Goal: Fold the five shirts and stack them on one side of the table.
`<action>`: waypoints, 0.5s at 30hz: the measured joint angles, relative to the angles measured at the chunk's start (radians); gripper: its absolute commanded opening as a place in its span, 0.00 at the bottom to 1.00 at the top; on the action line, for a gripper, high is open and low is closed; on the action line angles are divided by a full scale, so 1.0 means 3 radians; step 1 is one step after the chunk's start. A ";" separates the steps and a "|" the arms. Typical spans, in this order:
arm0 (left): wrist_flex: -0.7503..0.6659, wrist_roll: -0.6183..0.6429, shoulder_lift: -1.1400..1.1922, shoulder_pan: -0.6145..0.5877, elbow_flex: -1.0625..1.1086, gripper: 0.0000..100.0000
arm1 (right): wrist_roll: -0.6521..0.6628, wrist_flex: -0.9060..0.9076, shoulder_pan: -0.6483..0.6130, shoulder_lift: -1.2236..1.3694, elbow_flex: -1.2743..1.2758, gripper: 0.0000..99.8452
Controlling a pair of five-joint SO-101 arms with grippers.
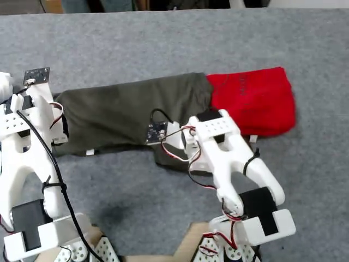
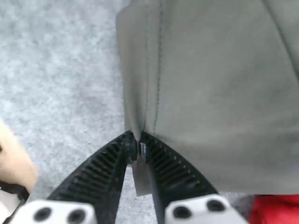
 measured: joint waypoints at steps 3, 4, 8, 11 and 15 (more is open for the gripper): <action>0.0000 0.0000 0.0000 0.0000 0.0000 0.03 | 0.0000 0.0000 -0.0056 0.0000 0.0000 0.05; 0.0000 0.0000 0.0000 0.0000 0.0000 0.03 | 0.0000 -0.0010 -0.0077 -0.0005 0.0015 0.07; 0.0000 0.0000 0.0000 0.0000 0.0000 0.03 | 0.0000 -0.0061 -0.0118 -0.0005 0.0046 0.13; 0.0000 0.0000 0.0000 0.0000 0.0000 0.03 | 0.0000 -0.0061 -0.0118 -0.0020 0.0046 0.13; 0.0000 0.0000 0.0000 0.0000 0.0000 0.03 | 0.0000 -0.0066 -0.0153 -0.0026 0.0092 0.14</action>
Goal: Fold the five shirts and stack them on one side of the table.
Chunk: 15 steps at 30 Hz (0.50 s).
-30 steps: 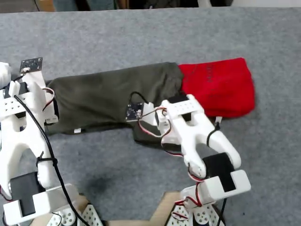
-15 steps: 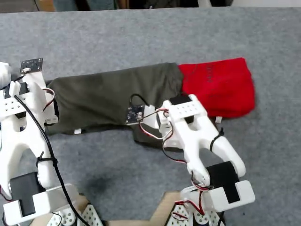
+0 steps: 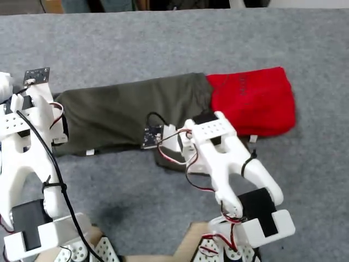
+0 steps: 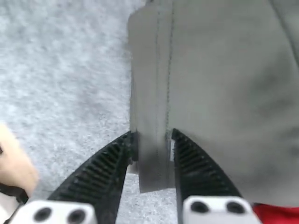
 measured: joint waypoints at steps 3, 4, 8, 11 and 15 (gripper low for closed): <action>0.0000 0.0000 0.0000 0.0000 0.0000 0.03 | -0.0015 -0.0113 -0.0087 0.0000 0.0113 0.14; 0.0000 0.0000 0.0000 0.0000 0.0000 0.03 | -0.0046 -0.0159 -0.0138 0.0000 0.0169 0.14; 0.0000 0.0000 0.0000 0.0000 0.0000 0.03 | -0.0194 -0.0425 -0.0240 -0.0107 0.0425 0.14; 0.0000 0.0000 0.0000 0.0000 0.0000 0.03 | -0.0256 -0.0542 -0.0240 -0.0118 0.0486 0.13; 0.0000 0.0000 0.0000 0.0000 0.0000 0.03 | -0.0271 -0.0563 -0.0240 -0.0082 0.0476 0.07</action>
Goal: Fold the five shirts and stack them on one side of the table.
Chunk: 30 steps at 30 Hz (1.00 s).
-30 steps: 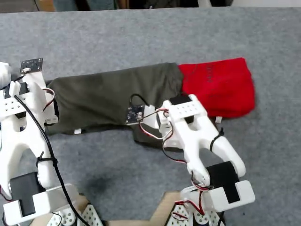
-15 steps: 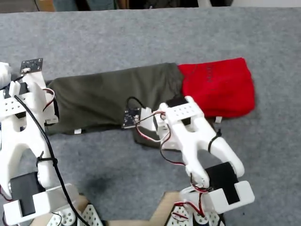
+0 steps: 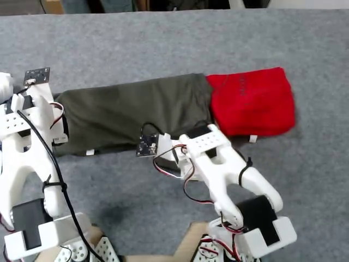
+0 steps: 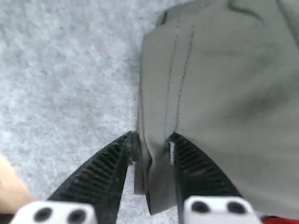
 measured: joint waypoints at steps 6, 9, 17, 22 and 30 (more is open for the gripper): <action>0.0000 0.0000 0.0000 0.0000 0.0000 0.03 | -0.0010 -0.0031 0.0005 0.0133 -0.0123 0.02; 0.0000 0.0000 0.0000 0.0000 0.0000 0.03 | -0.0010 -0.0031 0.0005 0.0138 -0.0123 0.01; 0.0020 0.0000 0.0000 0.0000 0.0000 0.03 | -0.0174 0.0194 0.0148 0.0292 -0.0471 0.01; 0.0020 0.0000 0.0000 0.0000 0.0000 0.03 | -0.0128 0.0455 0.0133 0.0297 -0.0614 0.04; 0.0020 0.0000 0.0000 0.0000 0.0000 0.03 | -0.0348 0.0153 -0.0031 0.0240 -0.0251 0.12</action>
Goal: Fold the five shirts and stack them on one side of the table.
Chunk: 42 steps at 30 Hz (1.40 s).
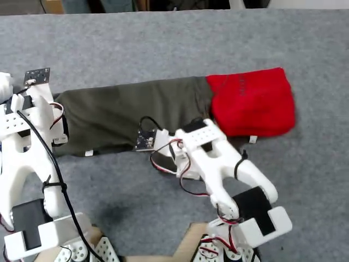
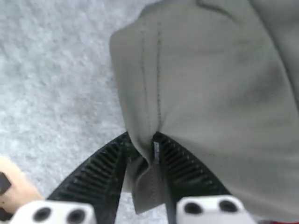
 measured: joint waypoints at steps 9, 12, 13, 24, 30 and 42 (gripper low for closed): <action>0.0000 0.0000 0.0000 0.0000 0.0000 0.03 | -0.0251 -0.0020 -0.0005 -0.0005 0.0020 0.12; 0.0000 0.0000 0.0000 0.0000 0.0000 0.03 | -0.0327 -0.0020 -0.0005 -0.0005 0.0020 0.12; 0.0000 0.0000 0.0000 0.0000 0.0000 0.03 | -0.0338 -0.0020 -0.0005 -0.0005 0.0020 0.12; 0.0000 0.0000 0.0000 0.0000 0.0000 0.03 | -0.0384 0.0189 -0.0061 -0.0010 0.0010 0.17; 0.0000 0.0000 0.0000 0.0000 0.0000 0.03 | -0.0384 0.0225 -0.0179 -0.0010 0.0010 0.13; 0.0000 0.0000 0.0000 0.0000 0.0000 0.03 | -0.0767 0.0097 -0.0174 0.0123 -0.0056 0.02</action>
